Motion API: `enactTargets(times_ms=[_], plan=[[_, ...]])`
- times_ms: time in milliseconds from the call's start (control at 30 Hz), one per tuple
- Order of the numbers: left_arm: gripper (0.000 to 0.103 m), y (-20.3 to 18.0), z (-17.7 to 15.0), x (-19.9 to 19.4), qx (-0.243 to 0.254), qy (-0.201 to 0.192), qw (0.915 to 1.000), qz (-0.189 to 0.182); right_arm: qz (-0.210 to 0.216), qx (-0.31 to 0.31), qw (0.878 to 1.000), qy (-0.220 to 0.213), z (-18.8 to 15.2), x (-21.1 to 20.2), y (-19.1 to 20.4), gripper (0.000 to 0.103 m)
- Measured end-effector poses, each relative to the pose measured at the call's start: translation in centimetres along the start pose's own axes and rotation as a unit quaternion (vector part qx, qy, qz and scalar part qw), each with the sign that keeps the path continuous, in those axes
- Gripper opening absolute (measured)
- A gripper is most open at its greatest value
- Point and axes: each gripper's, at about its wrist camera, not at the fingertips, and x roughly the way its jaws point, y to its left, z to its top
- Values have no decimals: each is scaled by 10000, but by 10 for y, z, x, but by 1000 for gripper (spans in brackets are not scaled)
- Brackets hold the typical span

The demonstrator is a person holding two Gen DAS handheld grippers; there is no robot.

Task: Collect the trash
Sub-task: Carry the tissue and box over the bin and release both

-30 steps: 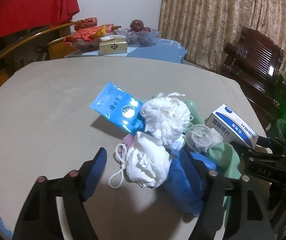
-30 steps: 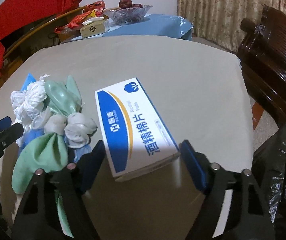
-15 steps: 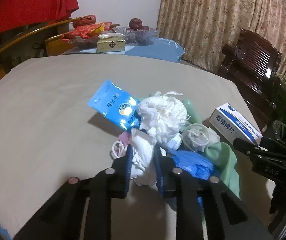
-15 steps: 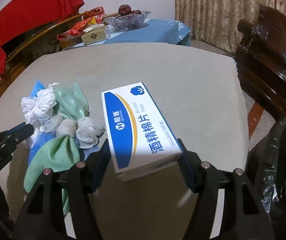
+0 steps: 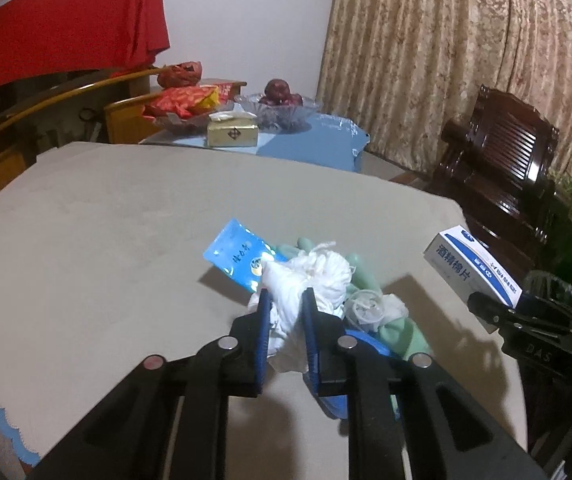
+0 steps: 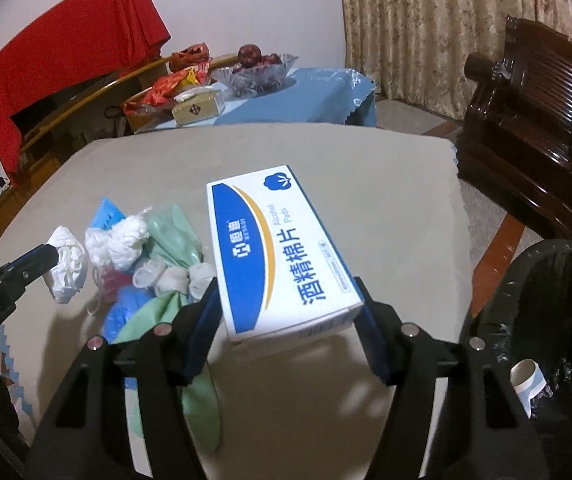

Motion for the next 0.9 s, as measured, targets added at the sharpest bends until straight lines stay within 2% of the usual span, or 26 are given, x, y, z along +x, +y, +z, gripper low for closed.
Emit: enactTargets(times_ms=[433,700,900], plan=[[16,-17,7,-26,164,-114,9998,-63,58,-21,9999,-159,0,-37,2,60],[16,-41,9,-39,296,-194,9988,-339,79,-92,9992,-386,-5,-76,-1,60],[16,-69,11,-46,425,-229,9971,-586,-46,-21,9984,-559,-12,-110,-21,59]])
